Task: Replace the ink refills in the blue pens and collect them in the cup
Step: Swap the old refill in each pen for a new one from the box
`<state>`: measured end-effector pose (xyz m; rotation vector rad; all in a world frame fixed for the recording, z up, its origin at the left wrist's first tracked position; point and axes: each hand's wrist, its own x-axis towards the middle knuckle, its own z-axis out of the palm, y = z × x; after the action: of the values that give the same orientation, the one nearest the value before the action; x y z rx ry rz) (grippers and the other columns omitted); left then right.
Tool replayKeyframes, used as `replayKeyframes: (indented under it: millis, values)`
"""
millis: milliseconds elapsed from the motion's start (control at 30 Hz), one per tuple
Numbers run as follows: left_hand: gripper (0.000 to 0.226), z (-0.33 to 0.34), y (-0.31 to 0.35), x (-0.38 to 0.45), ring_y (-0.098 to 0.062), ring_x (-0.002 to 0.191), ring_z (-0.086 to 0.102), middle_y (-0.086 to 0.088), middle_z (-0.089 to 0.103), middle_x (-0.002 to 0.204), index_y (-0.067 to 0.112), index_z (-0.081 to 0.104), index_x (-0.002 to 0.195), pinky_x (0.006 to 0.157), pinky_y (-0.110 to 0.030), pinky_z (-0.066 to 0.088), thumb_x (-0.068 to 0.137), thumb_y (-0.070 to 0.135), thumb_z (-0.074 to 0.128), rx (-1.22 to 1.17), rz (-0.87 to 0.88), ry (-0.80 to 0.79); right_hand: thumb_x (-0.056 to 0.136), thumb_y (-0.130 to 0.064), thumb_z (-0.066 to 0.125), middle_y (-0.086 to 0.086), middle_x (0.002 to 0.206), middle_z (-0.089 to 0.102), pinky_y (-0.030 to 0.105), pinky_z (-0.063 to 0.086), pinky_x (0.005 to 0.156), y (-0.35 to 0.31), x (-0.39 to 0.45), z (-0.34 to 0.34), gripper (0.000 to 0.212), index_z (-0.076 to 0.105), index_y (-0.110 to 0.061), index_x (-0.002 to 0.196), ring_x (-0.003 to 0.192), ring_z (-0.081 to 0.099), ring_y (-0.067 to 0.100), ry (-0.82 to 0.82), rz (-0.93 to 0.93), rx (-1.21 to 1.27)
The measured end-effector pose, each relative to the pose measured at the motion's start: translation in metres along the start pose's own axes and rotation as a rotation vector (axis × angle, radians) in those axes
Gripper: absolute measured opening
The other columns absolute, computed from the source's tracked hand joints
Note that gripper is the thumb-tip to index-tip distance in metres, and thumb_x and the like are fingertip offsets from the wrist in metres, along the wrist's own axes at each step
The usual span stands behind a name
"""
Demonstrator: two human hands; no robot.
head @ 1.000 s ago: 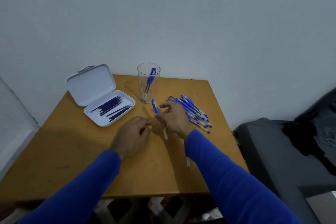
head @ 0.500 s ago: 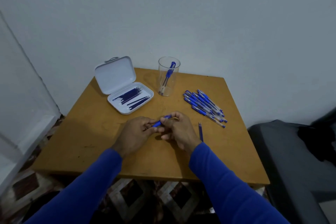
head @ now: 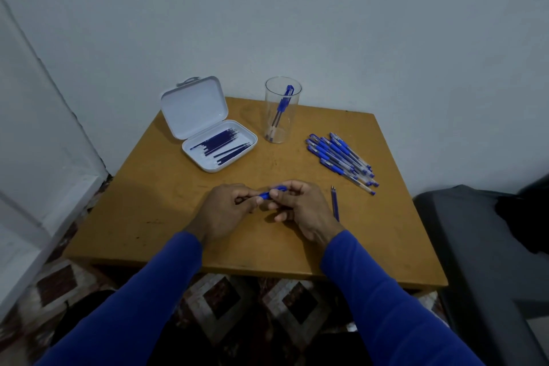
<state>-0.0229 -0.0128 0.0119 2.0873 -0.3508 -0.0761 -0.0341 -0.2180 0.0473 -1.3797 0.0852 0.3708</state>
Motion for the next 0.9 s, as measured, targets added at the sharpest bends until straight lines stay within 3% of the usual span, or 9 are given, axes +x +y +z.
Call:
replayKeyframes:
  millis: [267,367,533,733,833,900]
  values:
    - [0.013,0.002,0.0035,0.001,-0.006,0.074,0.064,0.016,0.068,0.078,0.03,0.076,0.098,0.07,-0.026,0.052,0.097,0.036,0.063,-0.024,0.02,-0.035,0.095,-0.006,0.066,0.013,0.093,0.076,0.023,0.058,0.055,0.0007,-0.0008,0.0009,0.022,0.068,0.0,0.116,0.075,0.07,0.016,0.01,-0.033,0.003]
    - [0.015,0.0017,0.0041,0.001,-0.008,0.075,0.063,0.014,0.067,0.079,0.03,0.074,0.095,0.071,-0.031,0.054,0.099,0.035,0.061,0.009,0.026,-0.053,0.095,-0.007,0.065,0.015,0.094,0.076,0.022,0.058,0.055,0.0002,-0.0017,0.0016,0.022,0.067,0.001,0.116,0.075,0.071,0.017,0.014,-0.029,-0.005]
    - [0.015,-0.0001,0.0072,0.0028,0.0,0.073,0.061,0.026,0.065,0.08,0.032,0.073,0.096,0.068,-0.018,0.045,0.101,0.03,0.059,0.022,0.016,-0.091,0.096,-0.007,0.063,0.018,0.096,0.076,0.023,0.058,0.056,0.0005,-0.002,0.0026,0.022,0.065,0.002,0.116,0.077,0.073,0.02,0.018,-0.03,-0.017]
    - [0.019,-0.0017,0.005,0.005,-0.005,0.073,0.061,0.02,0.066,0.081,0.024,0.076,0.103,0.07,-0.027,0.048,0.102,0.029,0.058,0.05,0.013,-0.111,0.097,-0.006,0.061,0.019,0.096,0.076,0.023,0.059,0.057,0.002,-0.0022,0.0025,0.022,0.063,0.004,0.117,0.08,0.075,0.021,0.009,-0.035,-0.02]
    - [0.018,-0.002,0.0039,0.0067,-0.01,0.072,0.061,0.013,0.067,0.079,0.026,0.077,0.1,0.071,-0.038,0.053,0.101,0.029,0.059,0.06,0.021,-0.114,0.098,-0.005,0.061,0.02,0.096,0.076,0.023,0.06,0.059,0.002,-0.0022,0.002,0.022,0.063,0.005,0.117,0.081,0.075,0.021,0.008,-0.034,-0.016]
    - [0.018,-0.002,0.0033,0.0076,-0.009,0.072,0.061,0.013,0.067,0.079,0.027,0.077,0.102,0.071,-0.038,0.053,0.101,0.028,0.059,0.067,0.014,-0.118,0.098,-0.005,0.06,0.019,0.097,0.076,0.024,0.06,0.059,0.0023,-0.0022,0.0023,0.023,0.062,0.006,0.118,0.082,0.076,0.021,0.009,-0.024,-0.006]
